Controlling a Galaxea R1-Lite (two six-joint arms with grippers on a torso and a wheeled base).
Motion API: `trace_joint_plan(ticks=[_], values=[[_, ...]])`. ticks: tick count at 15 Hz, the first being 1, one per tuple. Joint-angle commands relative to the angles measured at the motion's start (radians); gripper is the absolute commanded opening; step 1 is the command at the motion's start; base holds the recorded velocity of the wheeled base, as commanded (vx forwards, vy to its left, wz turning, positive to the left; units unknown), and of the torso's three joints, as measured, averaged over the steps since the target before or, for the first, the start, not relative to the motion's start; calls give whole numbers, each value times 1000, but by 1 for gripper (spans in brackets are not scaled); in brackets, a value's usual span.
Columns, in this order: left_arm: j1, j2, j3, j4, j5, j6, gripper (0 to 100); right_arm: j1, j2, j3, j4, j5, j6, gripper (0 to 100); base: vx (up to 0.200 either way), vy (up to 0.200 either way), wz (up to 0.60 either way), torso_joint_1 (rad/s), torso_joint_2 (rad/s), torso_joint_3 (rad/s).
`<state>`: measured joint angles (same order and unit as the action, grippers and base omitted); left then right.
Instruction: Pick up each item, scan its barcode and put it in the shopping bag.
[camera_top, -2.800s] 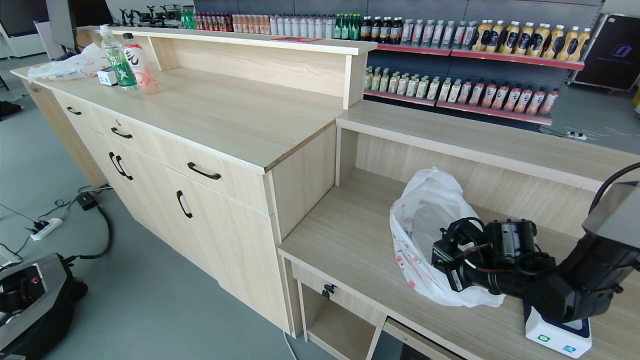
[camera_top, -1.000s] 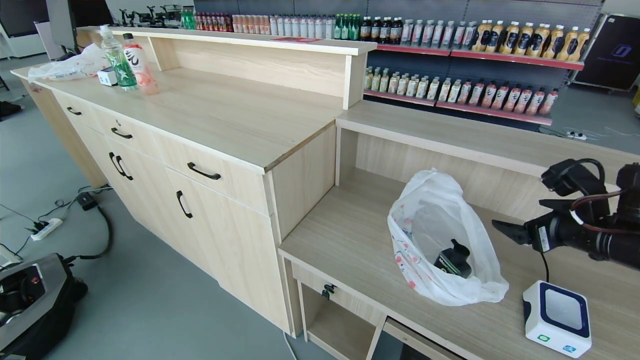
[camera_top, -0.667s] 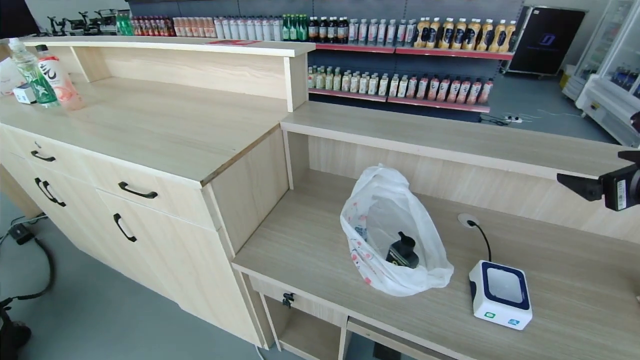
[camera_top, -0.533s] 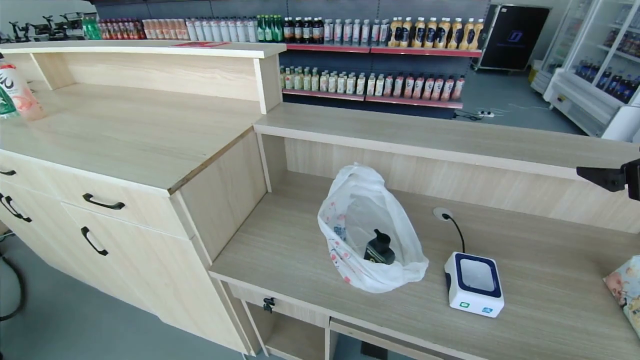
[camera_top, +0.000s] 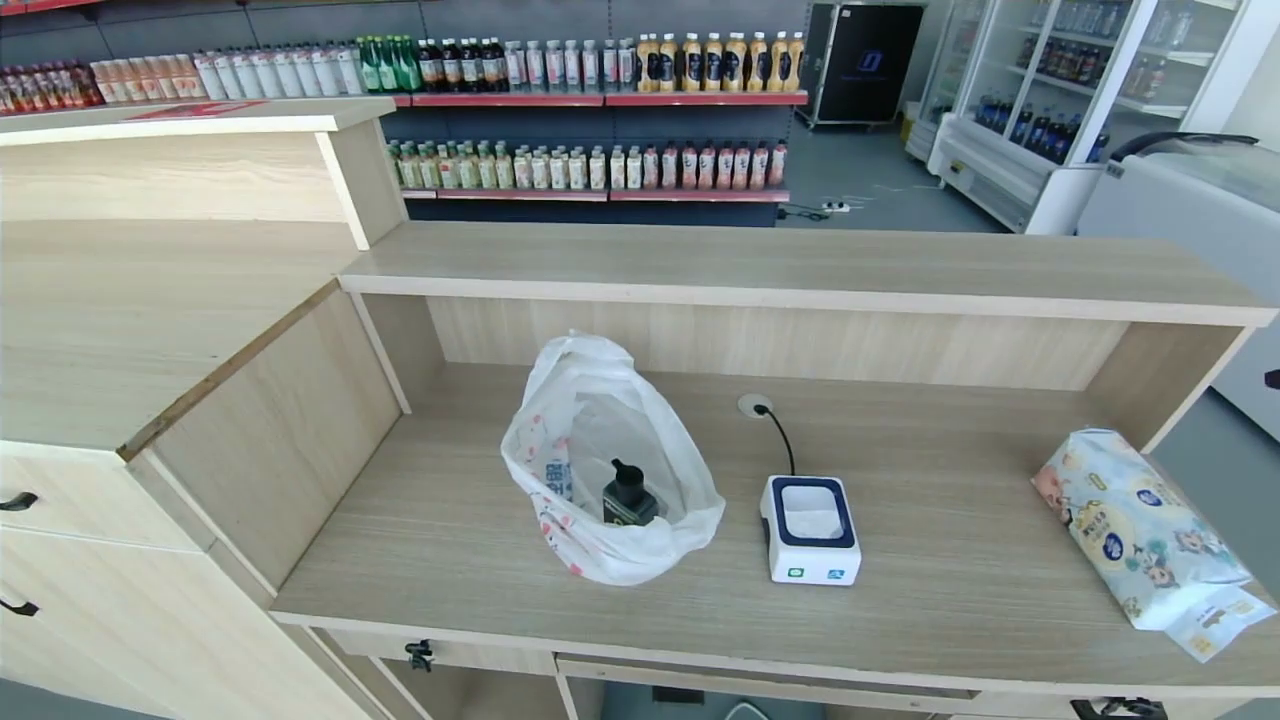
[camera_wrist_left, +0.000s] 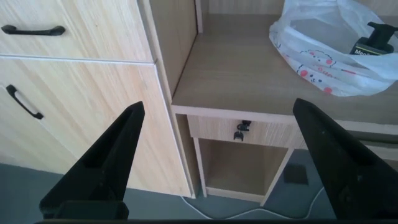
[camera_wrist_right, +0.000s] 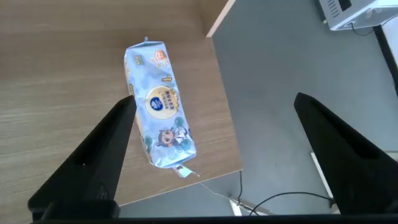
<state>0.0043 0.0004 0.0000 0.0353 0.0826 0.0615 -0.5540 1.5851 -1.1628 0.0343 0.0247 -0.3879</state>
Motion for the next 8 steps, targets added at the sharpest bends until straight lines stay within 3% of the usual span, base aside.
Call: trace_joint_plan(ticks=[1,6,8], values=[[0,0,0,0,0,0,100,-104,182,-6,-43,8,-34,100,0,0,0,0,0,0],[0,0,0,0,0,0,100,-185,260,-9,56,198,-74,100,0,0,0,0,0,0],[0,0,0,0,0,0,100,-184,300,-23,79,212,-75,100,0,0,0,0,0,0]])
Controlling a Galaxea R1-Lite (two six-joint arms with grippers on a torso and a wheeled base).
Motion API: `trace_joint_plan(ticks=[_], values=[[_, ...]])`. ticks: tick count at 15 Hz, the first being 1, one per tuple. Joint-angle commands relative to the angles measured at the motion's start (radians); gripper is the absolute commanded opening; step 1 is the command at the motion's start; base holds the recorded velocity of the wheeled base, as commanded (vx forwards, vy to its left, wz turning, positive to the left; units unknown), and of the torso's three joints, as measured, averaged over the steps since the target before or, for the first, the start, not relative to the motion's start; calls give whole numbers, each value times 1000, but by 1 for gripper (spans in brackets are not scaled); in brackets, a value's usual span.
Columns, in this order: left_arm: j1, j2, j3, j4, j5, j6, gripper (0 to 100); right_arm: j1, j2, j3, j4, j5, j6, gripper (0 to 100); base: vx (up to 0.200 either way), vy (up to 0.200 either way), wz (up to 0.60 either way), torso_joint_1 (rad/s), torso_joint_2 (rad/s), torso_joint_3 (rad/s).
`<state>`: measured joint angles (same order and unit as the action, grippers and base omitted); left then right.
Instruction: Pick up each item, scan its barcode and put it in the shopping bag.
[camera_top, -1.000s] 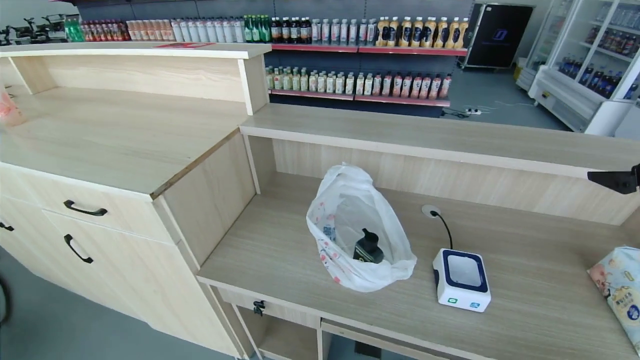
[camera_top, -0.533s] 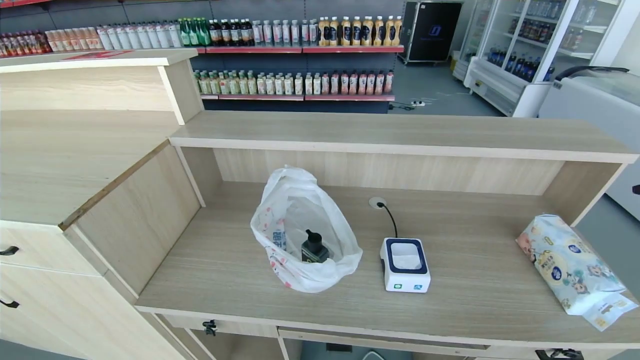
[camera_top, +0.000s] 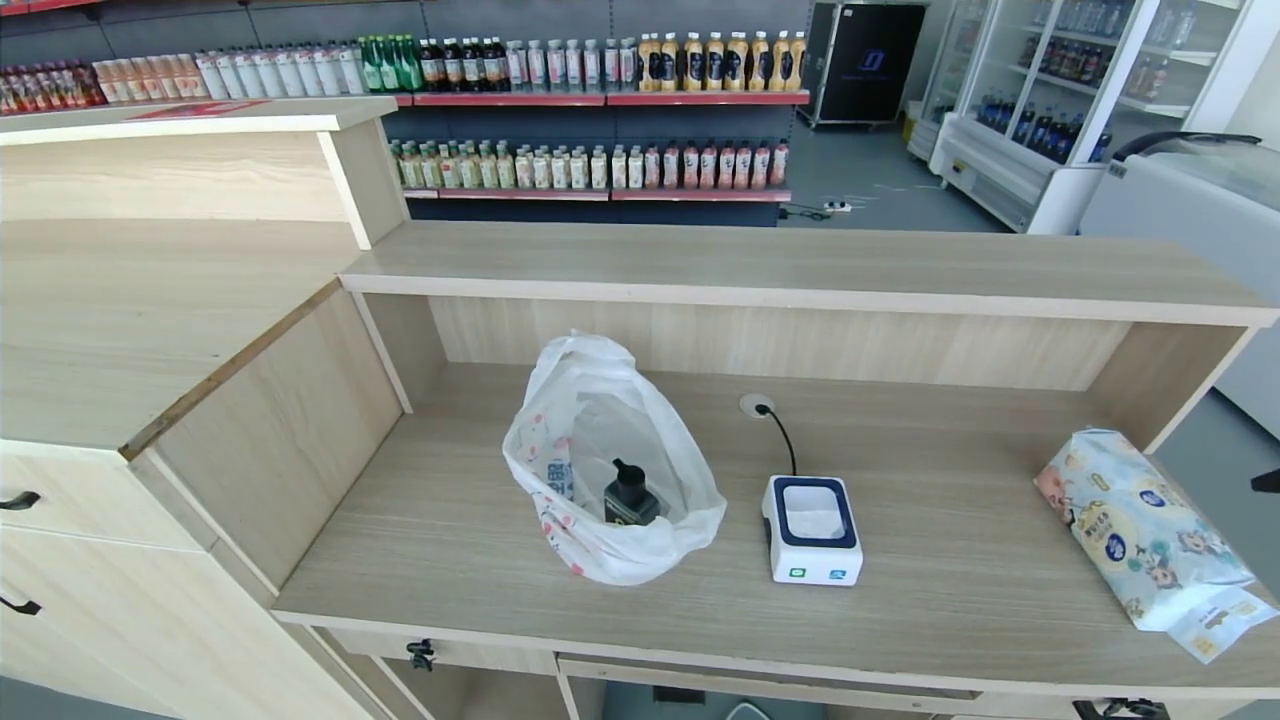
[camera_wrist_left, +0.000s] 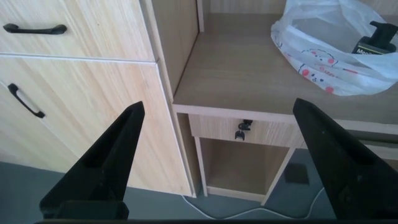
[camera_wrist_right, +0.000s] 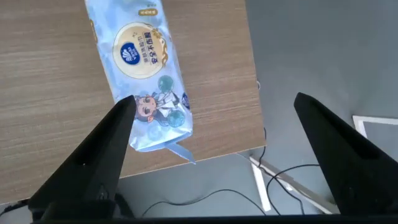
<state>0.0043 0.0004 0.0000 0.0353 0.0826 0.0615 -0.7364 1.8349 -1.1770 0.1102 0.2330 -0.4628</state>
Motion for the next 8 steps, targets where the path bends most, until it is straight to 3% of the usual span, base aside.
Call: trace_joint_plan(ticks=[1,8], values=[[0,0,0,0,0,0,100,0,63,-15,2,2,-4,100,0,0,0,0,0,0],[0,0,0,0,0,0,100,-9,113,-18,3,11,-2,100,0,0,0,0,0,0]])
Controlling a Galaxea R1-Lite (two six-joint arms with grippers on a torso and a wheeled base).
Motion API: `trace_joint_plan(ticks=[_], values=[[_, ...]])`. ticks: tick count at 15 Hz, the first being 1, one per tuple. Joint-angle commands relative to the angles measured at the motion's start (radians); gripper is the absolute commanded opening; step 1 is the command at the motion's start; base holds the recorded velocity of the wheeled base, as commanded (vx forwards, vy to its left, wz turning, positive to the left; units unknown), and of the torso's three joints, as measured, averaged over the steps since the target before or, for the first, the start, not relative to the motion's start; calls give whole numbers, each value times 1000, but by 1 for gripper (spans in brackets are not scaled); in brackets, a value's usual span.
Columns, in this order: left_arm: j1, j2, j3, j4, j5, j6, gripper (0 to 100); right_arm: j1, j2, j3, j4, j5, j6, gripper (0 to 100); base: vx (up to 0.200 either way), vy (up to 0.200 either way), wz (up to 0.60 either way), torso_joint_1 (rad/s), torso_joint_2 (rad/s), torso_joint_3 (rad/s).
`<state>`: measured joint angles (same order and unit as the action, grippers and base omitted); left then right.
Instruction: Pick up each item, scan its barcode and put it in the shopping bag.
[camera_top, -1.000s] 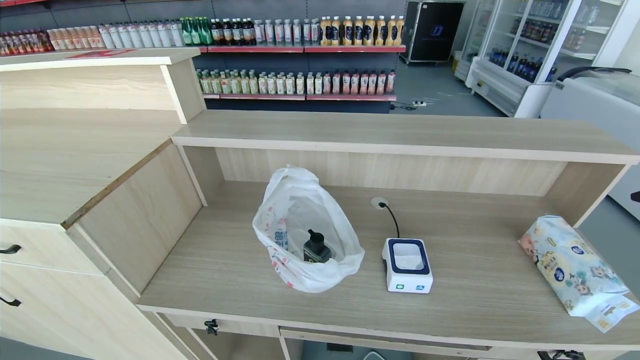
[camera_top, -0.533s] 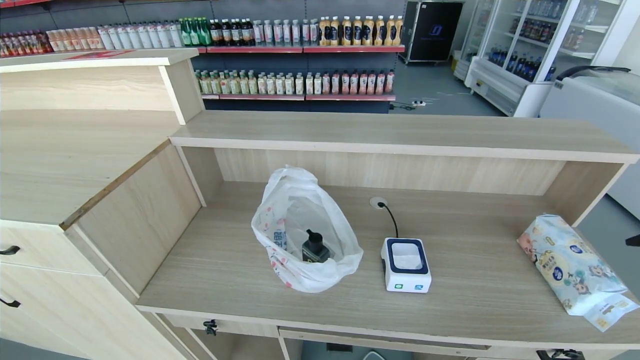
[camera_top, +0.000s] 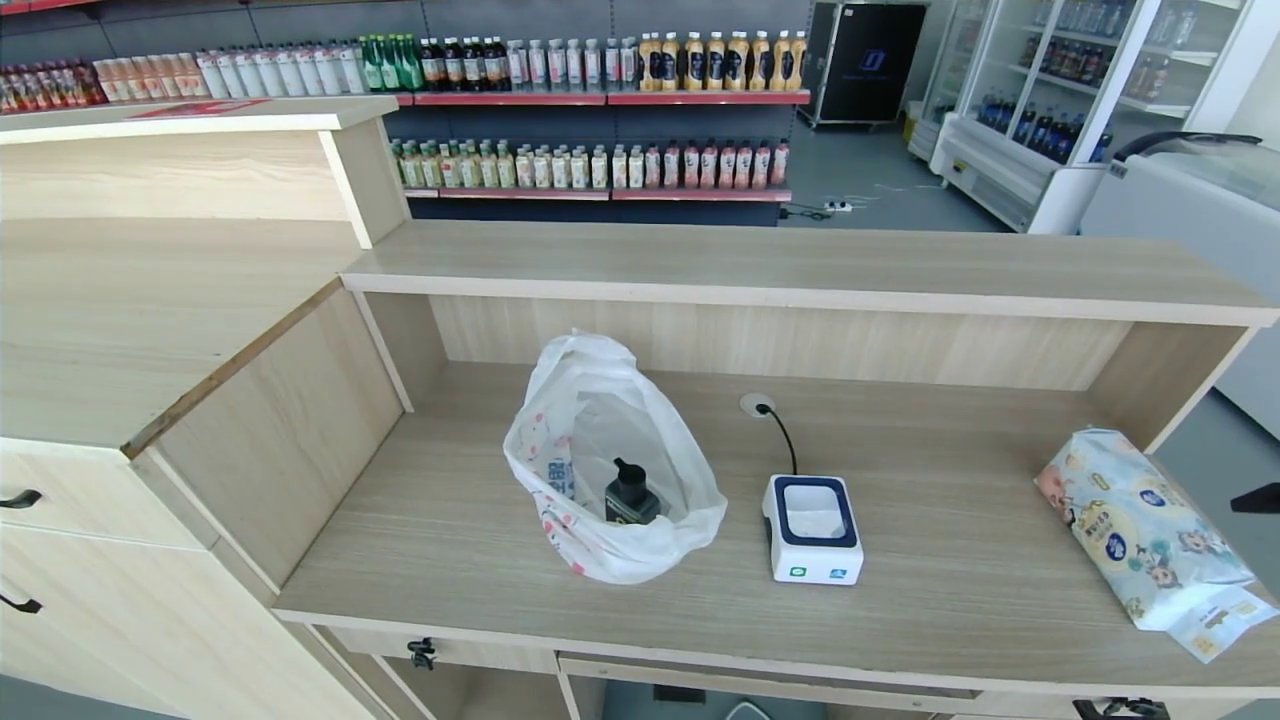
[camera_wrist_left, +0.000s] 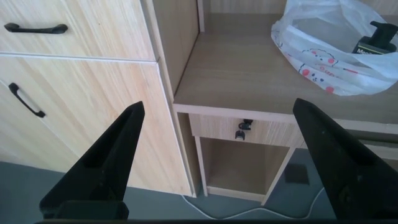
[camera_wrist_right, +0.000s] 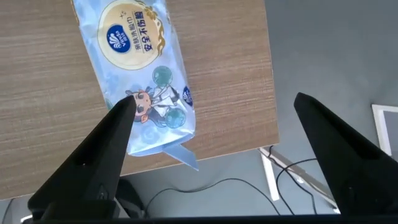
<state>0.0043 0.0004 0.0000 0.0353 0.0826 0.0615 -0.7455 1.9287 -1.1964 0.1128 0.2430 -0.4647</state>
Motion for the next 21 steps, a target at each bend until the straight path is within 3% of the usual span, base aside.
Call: trace_joint_plan(ticks=[1,10,13,21], values=[[0,0,0,0,0,0,100,0,38,4,1,4,1,100,0,0,0,0,0,0],[0,0,0,0,0,0,100,18,139,-6,-13,55,-5,100,0,0,0,0,0,0],[0,0,0,0,0,0,100,63,168,-12,-21,122,-5,100,0,0,0,0,0,0],[0,0,0,0,0,0,100,161,276,-11,-125,118,-26,100,0,0,0,0,0,0]])
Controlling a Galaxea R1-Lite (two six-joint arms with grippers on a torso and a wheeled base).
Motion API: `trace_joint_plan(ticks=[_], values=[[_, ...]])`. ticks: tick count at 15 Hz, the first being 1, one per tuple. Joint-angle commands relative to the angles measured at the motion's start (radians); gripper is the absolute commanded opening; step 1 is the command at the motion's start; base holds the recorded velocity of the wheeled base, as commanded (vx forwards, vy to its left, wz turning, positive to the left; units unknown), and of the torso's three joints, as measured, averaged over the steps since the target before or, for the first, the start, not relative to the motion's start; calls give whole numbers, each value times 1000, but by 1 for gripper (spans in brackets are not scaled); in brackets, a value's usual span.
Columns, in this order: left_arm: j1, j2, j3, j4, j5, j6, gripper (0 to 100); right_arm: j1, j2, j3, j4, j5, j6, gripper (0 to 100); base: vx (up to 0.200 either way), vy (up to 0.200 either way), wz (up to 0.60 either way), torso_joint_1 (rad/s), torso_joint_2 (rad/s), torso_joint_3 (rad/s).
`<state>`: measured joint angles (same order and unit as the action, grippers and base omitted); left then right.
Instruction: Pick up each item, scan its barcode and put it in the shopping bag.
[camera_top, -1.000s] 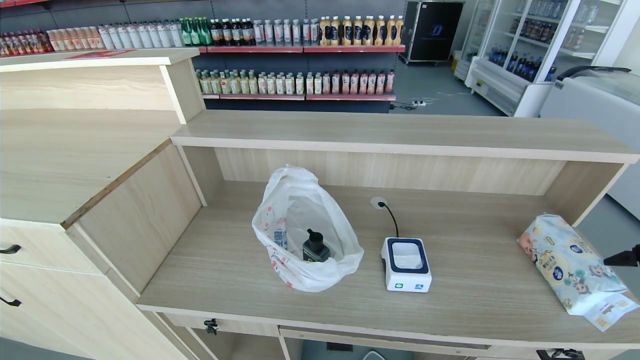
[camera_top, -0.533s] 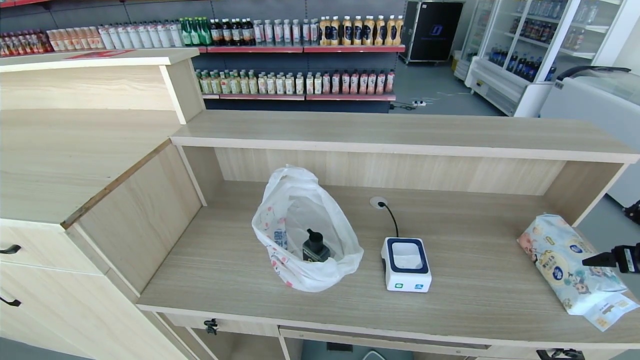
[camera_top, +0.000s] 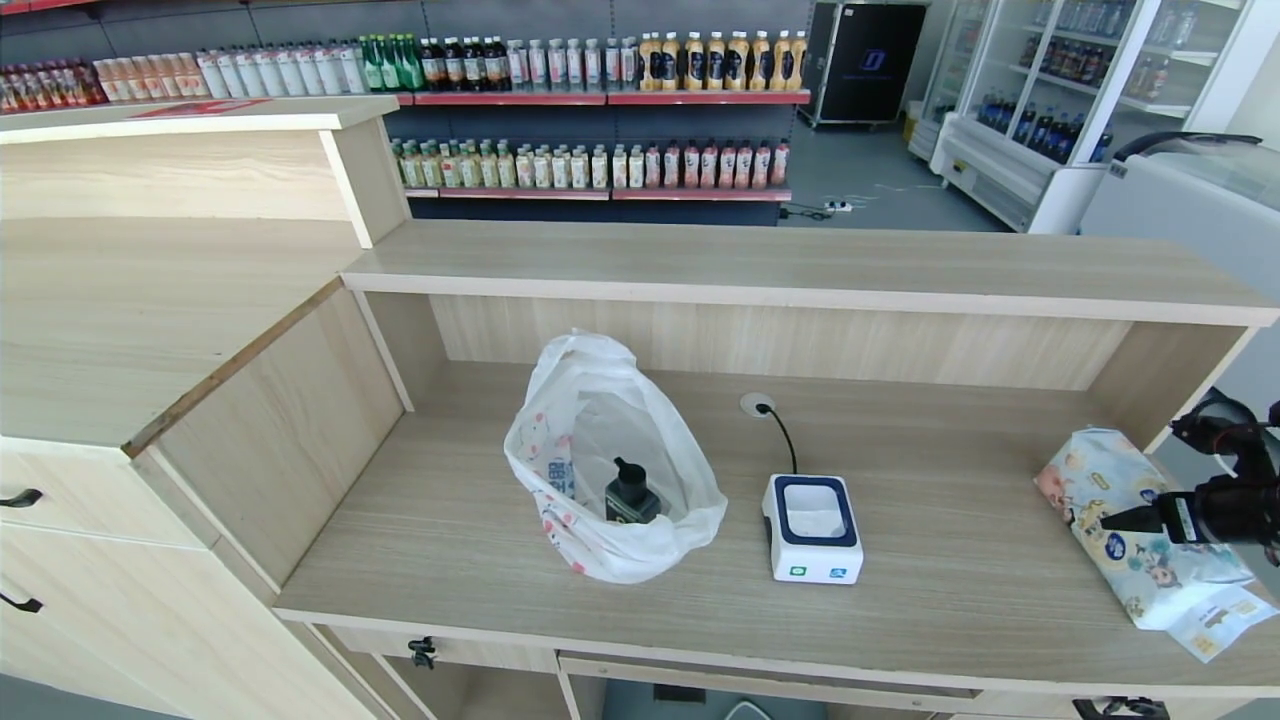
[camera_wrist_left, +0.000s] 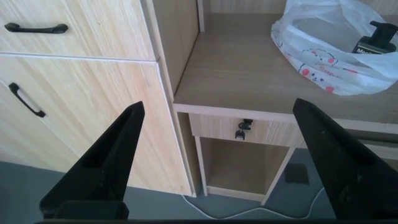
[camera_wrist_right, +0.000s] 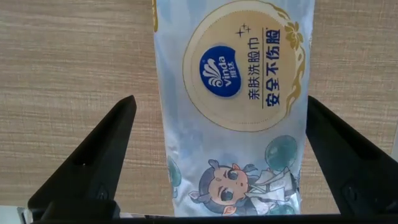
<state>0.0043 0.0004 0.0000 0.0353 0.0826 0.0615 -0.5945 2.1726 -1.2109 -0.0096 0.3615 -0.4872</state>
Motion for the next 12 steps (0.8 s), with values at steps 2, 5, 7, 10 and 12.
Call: trace_joint_plan(ticks=[2,5,7,10,12], values=[[0,0,0,0,0,0,100,18,61,16,-30,-1,-28,100,0,0,0,0,0,0],[0,0,0,0,0,0,100,19,102,57,-132,-1,-85,100,0,0,0,0,0,0],[0,0,0,0,0,0,100,19,107,68,-153,-3,-93,100,0,0,0,0,0,0],[0,0,0,0,0,0,100,10,112,79,-156,-4,-145,100,0,0,0,0,0,0],[0,0,0,0,0,0,100,4,108,77,-156,-4,-182,0,0,0,0,0,0,0]])
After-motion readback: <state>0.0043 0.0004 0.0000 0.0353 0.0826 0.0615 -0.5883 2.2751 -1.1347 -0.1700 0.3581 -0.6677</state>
